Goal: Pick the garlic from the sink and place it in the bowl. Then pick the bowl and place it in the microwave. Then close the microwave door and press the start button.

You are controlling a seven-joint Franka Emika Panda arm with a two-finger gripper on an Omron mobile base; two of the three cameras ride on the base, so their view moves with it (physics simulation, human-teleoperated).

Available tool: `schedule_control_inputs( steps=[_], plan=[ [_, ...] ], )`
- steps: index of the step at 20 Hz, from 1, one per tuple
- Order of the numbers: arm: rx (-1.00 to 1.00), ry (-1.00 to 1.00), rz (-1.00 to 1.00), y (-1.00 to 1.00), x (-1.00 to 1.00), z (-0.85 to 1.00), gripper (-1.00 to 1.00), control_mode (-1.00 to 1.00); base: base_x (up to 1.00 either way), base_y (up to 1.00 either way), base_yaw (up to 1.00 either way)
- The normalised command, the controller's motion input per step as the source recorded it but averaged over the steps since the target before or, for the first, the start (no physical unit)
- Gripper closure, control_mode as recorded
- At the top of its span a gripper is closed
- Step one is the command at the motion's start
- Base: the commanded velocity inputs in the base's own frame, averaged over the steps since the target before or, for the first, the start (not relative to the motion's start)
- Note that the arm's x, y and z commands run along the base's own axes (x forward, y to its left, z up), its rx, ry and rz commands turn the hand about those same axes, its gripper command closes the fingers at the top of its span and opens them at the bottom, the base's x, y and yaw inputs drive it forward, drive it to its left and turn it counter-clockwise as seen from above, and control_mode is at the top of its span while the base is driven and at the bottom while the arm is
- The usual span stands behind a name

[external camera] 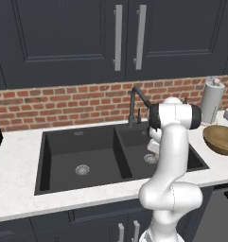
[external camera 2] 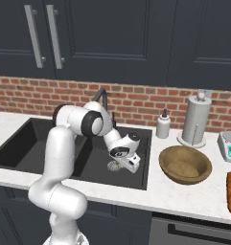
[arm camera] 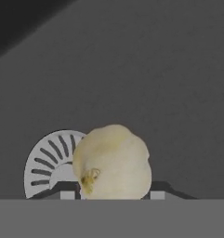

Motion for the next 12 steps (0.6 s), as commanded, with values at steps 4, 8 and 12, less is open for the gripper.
schedule_control_inputs(
  steps=[4,8,12],
  plan=[
    [0.0,0.0,-0.04,0.1,-0.2,0.0,1.0,-1.0,0.0,0.0,0.0],
    [0.0,-0.03,-0.03,-0.24,-0.04,0.41,1.0,-1.0,0.0,0.0,0.0],
    [-0.02,-0.11,-0.03,-0.55,-0.21,0.99,1.0,-1.0,0.0,0.0,0.0]
  ],
)
